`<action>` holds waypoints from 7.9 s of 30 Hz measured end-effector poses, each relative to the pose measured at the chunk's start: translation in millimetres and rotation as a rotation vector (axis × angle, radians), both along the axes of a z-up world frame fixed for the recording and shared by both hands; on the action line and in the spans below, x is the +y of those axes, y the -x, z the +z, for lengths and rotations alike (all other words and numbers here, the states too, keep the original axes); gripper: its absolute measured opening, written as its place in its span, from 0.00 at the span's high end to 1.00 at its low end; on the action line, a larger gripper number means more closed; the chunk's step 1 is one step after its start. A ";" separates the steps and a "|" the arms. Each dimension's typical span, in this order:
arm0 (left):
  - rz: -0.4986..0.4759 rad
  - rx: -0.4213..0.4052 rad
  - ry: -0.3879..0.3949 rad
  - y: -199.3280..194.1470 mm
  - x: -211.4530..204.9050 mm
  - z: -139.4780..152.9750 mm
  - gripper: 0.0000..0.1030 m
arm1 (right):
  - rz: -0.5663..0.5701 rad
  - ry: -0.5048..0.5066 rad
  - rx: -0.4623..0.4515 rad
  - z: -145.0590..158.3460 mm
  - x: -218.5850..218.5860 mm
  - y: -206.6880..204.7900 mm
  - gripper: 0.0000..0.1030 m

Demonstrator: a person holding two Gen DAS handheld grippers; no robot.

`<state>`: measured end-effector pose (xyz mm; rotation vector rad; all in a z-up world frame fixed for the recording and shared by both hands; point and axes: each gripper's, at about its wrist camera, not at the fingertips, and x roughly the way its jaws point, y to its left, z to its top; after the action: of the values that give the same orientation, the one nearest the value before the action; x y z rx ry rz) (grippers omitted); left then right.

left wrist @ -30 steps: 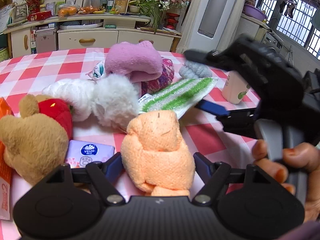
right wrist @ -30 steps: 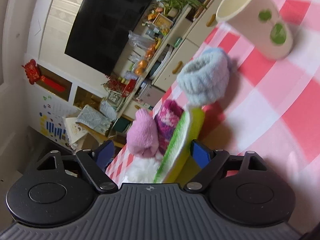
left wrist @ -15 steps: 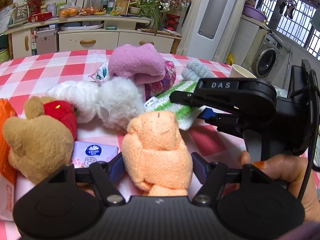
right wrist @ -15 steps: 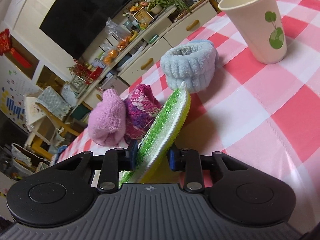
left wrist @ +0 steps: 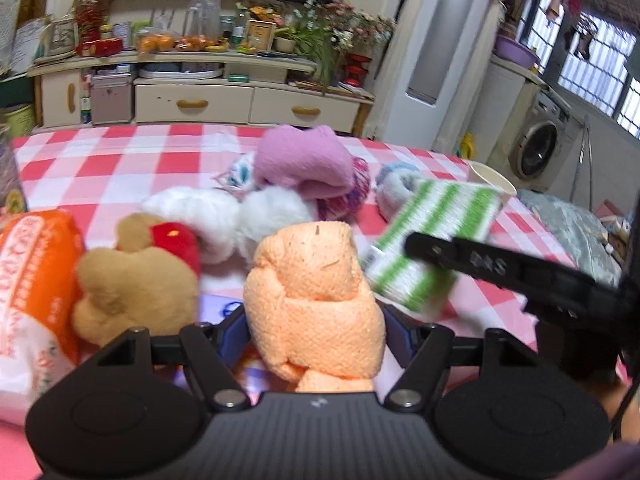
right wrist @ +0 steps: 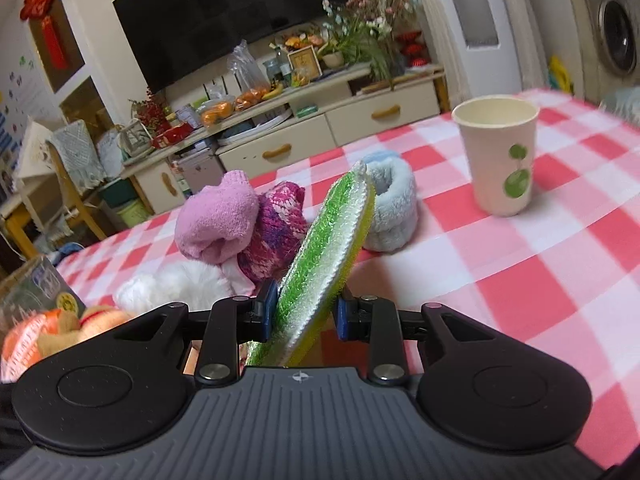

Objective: Organize soft objects
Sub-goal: 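Grasp the orange towel with the left tool while the right tool grasps the green-striped sponge, then carry the orange towel and green sponge over the cardboard box, then open the left tool to drop the towel while the right tool drops the sponge, then move both tools back toward the teddy bear and remaining items, then grasp the bear-printed tissue pack with the left tool while the right tool grasps the light blue slipper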

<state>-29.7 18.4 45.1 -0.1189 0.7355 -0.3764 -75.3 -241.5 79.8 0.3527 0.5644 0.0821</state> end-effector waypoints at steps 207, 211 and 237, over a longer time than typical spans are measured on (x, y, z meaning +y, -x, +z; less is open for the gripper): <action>0.089 0.006 -0.177 33.4 1.3 -10.0 0.06 | -0.125 0.192 -0.070 14.0 0.4 -5.5 0.00; 0.097 0.024 -0.173 24.9 -0.4 -16.2 0.07 | -0.153 0.198 -0.069 11.7 -8.3 -19.0 0.00; 0.035 0.032 -0.254 -1.1 -14.3 -32.1 0.23 | -0.172 0.165 0.011 -3.8 -16.8 -58.7 0.12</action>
<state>-28.6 4.1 12.9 0.1016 0.8057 -0.2453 -16.6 -258.3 76.0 0.2396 0.5455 -0.1314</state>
